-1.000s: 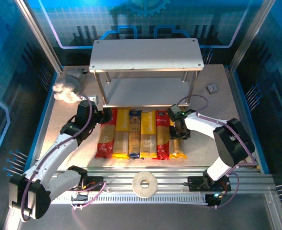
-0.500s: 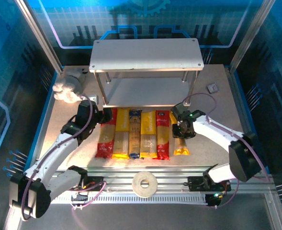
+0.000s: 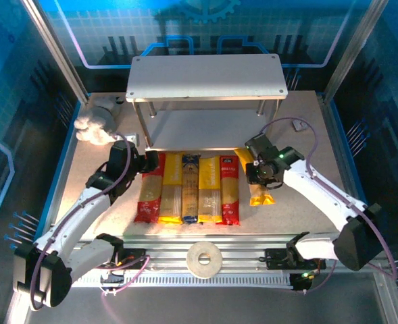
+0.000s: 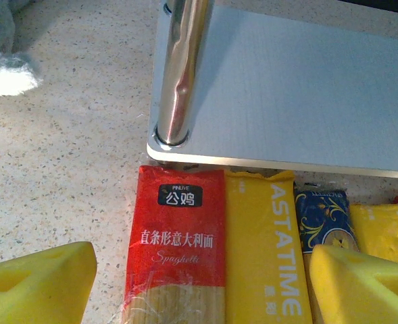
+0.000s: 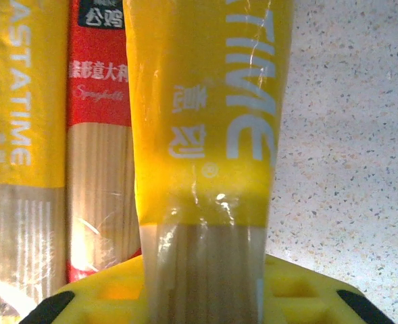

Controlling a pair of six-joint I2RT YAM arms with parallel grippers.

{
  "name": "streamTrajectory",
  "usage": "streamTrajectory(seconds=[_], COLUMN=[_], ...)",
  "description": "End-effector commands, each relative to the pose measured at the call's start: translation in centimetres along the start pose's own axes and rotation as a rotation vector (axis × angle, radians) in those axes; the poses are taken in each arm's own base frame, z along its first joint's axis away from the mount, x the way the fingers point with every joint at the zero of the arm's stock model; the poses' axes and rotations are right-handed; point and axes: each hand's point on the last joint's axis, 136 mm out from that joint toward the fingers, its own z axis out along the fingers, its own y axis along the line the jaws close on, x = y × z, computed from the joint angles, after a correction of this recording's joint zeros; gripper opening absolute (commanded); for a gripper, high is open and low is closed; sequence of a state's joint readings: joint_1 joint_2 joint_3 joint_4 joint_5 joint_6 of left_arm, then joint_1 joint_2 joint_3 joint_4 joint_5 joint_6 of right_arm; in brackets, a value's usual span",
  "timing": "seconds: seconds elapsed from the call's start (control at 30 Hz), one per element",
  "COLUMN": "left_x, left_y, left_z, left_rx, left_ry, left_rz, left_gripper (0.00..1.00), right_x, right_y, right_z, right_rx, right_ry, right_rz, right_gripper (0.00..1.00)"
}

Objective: Place and organize the pasta boxes and bags onto the shelf

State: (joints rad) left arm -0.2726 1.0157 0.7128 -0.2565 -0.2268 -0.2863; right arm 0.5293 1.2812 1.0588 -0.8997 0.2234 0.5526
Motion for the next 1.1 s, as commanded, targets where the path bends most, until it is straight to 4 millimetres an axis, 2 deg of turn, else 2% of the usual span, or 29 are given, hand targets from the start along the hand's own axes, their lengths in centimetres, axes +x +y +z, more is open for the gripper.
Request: streamTrajectory(seconds=[0.0, 0.13, 0.27, 0.47, 0.7, 1.07], left_x=[-0.3, -0.3, -0.2, -0.2, 0.0, -0.3], left_y=[-0.6, -0.8, -0.9, -1.1, -0.7, -0.4], left_z=[-0.1, 0.1, 0.3, 0.4, 0.2, 0.1], left_rx=[0.028, 0.037, 0.041, 0.051, 0.032, 0.011], left_ry=[-0.009, -0.004, -0.002, 0.005, 0.009, 0.009], left_rz=[0.006, 0.001, -0.005, -0.006, 0.006, 0.018], left_gripper=[0.84, 0.83, 0.83, 0.83, 0.83, 0.84], right_x=[-1.9, -2.9, -5.0, -10.2, -16.5, -22.5], right_y=[0.8, 1.1, 1.4, 1.6, 0.9, 0.7], right_z=[-3.6, -5.1, -4.7, -2.1, 1.1, 4.3], right_rx=[-0.053, -0.071, -0.062, -0.006, 0.043, 0.067], right_ry=[-0.113, -0.198, -0.297, -0.419, -0.465, -0.516], right_rz=[-0.004, 0.0, -0.005, -0.015, -0.013, -0.019], right_gripper=[0.0, 0.0, 0.0, 0.0, 0.0, 0.0])
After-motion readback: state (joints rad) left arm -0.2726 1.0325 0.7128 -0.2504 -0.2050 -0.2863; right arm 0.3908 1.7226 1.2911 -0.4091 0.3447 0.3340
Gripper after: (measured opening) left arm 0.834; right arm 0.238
